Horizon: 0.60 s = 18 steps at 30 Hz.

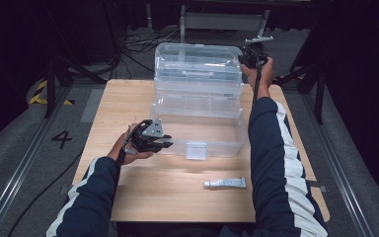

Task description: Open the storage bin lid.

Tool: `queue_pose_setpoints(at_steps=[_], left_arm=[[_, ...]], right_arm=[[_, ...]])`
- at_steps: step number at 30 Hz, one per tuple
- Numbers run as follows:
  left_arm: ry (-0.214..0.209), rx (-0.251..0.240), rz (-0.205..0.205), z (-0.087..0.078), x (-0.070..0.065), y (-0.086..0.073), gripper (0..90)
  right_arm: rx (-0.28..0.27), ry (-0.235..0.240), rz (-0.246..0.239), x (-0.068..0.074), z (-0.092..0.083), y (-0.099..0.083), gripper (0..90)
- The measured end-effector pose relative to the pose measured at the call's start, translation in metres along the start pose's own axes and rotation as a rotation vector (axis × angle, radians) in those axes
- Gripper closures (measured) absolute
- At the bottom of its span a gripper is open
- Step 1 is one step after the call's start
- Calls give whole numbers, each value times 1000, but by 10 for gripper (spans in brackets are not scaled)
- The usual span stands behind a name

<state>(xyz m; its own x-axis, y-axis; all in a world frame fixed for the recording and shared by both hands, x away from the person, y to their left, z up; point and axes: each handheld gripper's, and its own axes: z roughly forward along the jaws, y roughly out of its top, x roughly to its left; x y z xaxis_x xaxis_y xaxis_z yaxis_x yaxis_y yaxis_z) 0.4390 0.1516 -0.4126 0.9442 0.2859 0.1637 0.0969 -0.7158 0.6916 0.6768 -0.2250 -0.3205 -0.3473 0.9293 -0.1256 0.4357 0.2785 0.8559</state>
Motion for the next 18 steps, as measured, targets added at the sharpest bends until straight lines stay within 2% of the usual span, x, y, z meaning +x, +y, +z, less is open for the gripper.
queue_pose_setpoints(at_steps=[18], left_arm=[[0,1,2,0,1,0,733]], right_arm=[[14,-1,4,-1,2,-1,805]])
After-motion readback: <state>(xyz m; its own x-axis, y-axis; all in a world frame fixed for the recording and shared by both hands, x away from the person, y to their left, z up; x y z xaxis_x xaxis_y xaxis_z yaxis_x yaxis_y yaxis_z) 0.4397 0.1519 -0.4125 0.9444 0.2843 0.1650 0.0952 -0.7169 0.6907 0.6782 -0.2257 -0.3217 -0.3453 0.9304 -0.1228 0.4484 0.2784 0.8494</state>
